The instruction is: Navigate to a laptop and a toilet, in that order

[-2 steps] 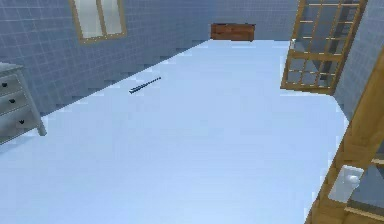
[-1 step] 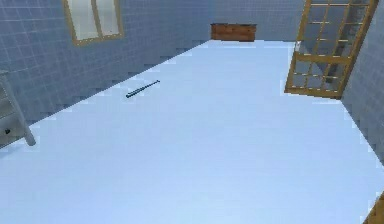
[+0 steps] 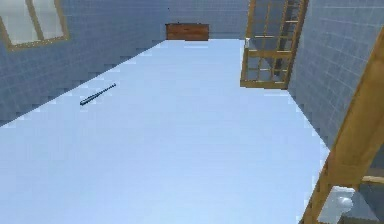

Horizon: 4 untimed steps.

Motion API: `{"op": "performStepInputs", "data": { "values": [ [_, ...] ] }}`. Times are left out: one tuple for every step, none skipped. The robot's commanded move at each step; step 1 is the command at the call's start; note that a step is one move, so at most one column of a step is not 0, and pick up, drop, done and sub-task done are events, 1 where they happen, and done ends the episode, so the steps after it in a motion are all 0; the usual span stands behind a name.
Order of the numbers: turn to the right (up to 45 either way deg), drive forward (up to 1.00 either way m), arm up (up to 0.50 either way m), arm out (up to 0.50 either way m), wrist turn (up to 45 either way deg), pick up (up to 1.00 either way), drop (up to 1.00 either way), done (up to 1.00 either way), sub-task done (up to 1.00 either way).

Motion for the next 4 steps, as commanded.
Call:
{"op": "performStepInputs", "data": {
  "values": [
    [0.0, 0.4, 0.0, 0.0, 0.0, 0.0, 0.0, 0.0, 0.0],
    [9.0, 0.0, 0.0, 0.0, 0.0, 0.0, 0.0, 0.0, 0.0],
    [0.0, 1.0, 0.0, 0.0, 0.0, 0.0, 0.0, 0.0, 0.0],
    [0.0, 1.0, 0.0, 0.0, 0.0, 0.0, 0.0, 0.0, 0.0]
  ]
}}
